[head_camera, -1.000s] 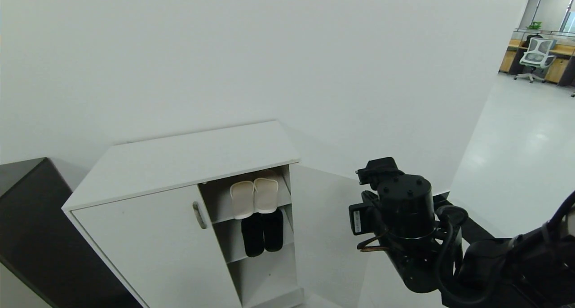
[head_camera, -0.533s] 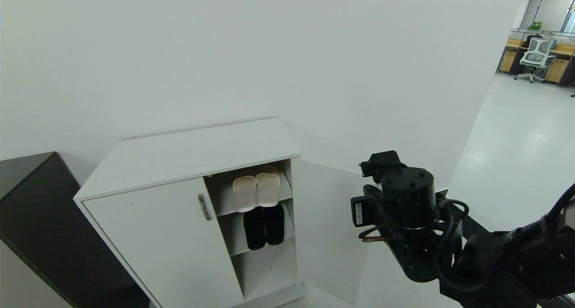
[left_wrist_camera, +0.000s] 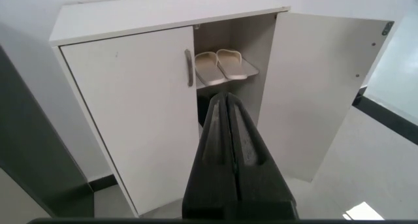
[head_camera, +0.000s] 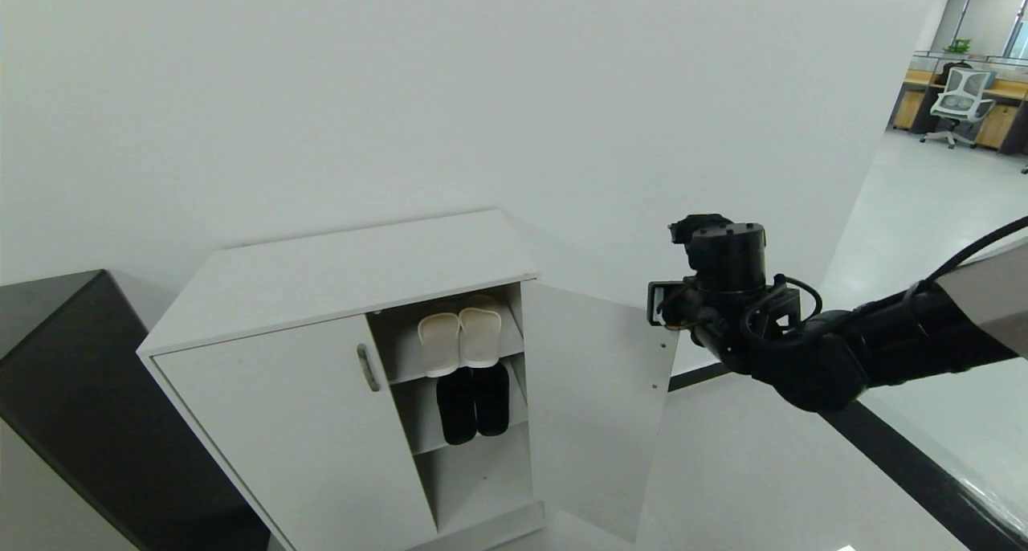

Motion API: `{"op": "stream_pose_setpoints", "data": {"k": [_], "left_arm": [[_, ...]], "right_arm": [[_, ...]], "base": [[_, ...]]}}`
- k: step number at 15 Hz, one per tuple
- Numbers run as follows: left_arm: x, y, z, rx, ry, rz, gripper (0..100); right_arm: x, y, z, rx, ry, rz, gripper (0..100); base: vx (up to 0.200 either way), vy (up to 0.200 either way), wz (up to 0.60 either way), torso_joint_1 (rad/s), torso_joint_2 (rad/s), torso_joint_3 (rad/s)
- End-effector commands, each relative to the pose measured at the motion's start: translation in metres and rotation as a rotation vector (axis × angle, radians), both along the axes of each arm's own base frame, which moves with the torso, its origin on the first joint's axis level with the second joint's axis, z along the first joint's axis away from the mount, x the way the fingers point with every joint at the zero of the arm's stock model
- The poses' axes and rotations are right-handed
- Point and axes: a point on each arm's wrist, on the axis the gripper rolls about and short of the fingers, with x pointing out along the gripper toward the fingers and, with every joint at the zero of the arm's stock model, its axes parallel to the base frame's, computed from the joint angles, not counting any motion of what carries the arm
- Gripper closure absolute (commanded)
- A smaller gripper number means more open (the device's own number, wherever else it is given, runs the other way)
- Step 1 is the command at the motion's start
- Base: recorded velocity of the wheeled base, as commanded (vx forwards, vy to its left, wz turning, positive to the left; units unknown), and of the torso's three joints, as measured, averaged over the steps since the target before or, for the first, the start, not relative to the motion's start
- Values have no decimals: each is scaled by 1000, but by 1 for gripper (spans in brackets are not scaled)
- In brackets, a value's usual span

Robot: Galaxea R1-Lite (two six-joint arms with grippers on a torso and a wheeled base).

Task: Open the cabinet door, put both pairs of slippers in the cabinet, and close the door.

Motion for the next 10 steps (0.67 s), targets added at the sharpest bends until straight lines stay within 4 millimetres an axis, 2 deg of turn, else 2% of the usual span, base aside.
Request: {"op": "stream_pose_setpoints", "data": {"k": [1,5,7,10], "left_arm": [[0,0,0,0,1,0,100],[0,0,0,0,1,0,100],[0,0,0,0,1,0,100],[0,0,0,1,1,0,100]], "right_arm": [[27,0,-5,24,31,11,100],[51,4,3,83,97,38,100],[63,2,0,88,88,22,100],[76,0,-17,77,111,4,100]], "base": [[0,0,0,0,0,0],[0,0,0,0,0,0],[0,0,0,0,0,0],[0,0,0,0,0,0]]}}
